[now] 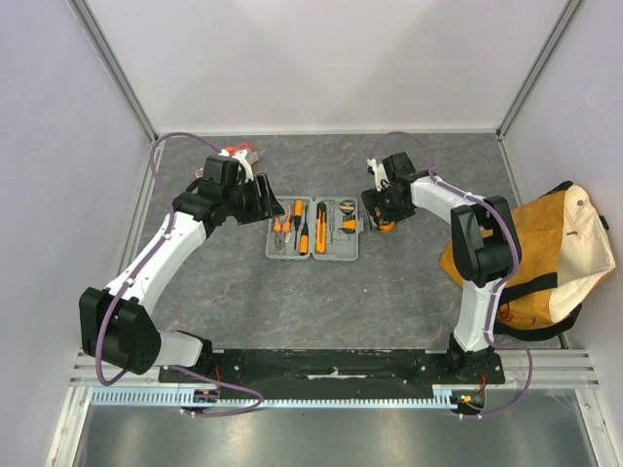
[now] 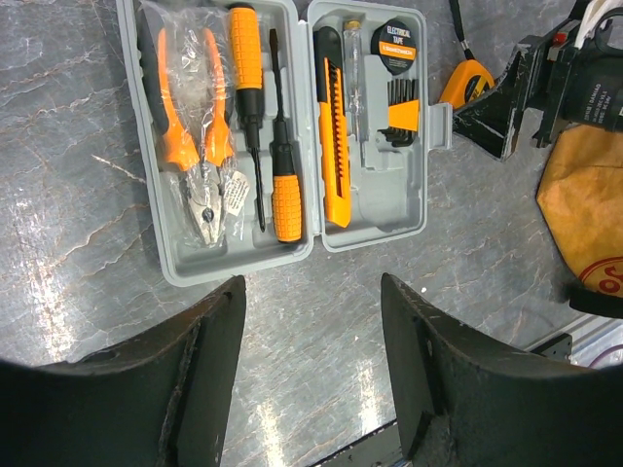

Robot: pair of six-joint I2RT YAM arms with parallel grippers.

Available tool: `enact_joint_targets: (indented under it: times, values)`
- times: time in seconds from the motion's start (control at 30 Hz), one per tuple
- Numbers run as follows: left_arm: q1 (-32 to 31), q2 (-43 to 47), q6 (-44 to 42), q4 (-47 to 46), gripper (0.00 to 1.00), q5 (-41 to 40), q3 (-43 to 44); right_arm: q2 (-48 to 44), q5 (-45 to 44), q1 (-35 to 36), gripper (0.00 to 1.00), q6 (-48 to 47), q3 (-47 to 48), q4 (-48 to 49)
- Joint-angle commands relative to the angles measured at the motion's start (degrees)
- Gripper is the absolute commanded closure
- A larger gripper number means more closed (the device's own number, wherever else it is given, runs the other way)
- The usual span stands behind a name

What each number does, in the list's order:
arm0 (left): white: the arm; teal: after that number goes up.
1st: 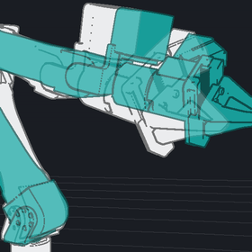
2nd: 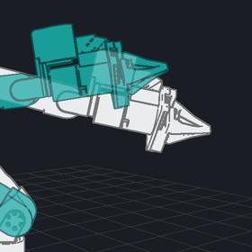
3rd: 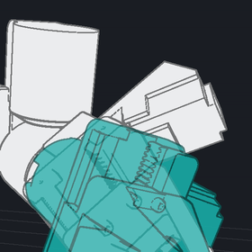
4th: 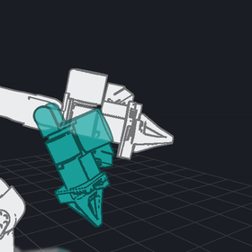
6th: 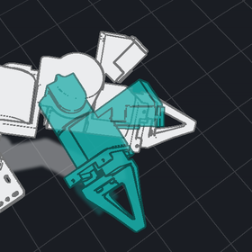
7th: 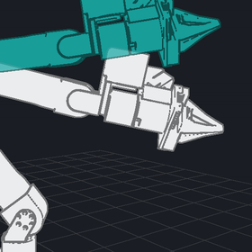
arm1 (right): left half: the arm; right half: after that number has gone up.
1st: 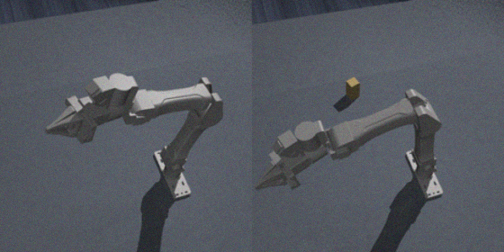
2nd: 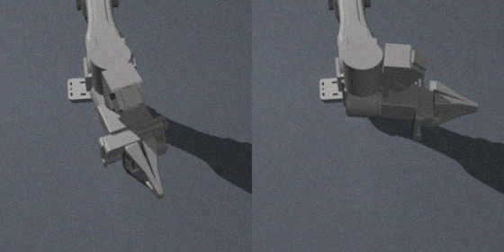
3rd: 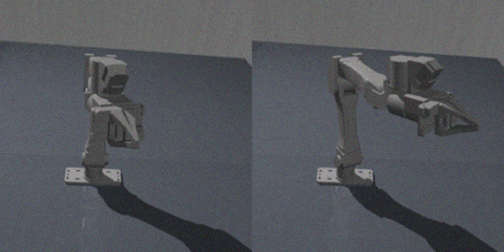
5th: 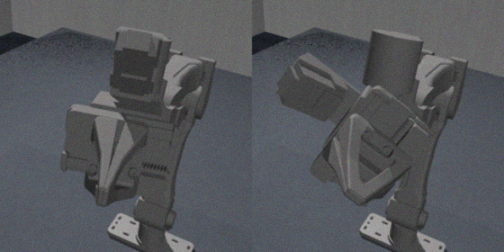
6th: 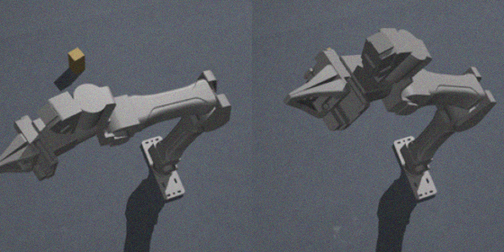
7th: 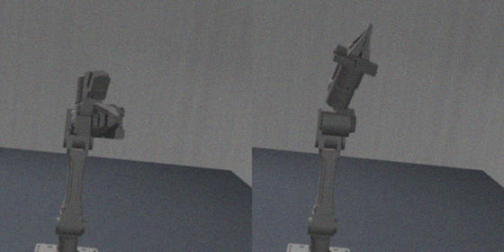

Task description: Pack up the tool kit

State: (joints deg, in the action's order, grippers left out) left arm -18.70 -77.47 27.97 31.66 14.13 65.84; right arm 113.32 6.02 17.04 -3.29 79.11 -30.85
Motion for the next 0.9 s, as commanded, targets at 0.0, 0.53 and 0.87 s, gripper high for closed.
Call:
enact_joint_targets:
  times: [0.0, 0.53, 0.87]
  values:
    - [0.3, 1.4, -2.0, 0.2, 0.36, 1.3, 1.5, 1.2, -1.5, 0.7, 0.24, 0.5, 1.8, 1.7]
    - [0.2, 0.9, -1.2, -1.6, 0.37, 2.4, 0.4, -4.2, -26.1, 7.5, 0.50, 28.8, -8.4, 3.4]
    - [0.2, 0.7, -1.4, -1.7, 0.37, 2.5, 1.1, -4.8, -28.1, 7.4, 0.09, 29.9, -10.5, 5.7]
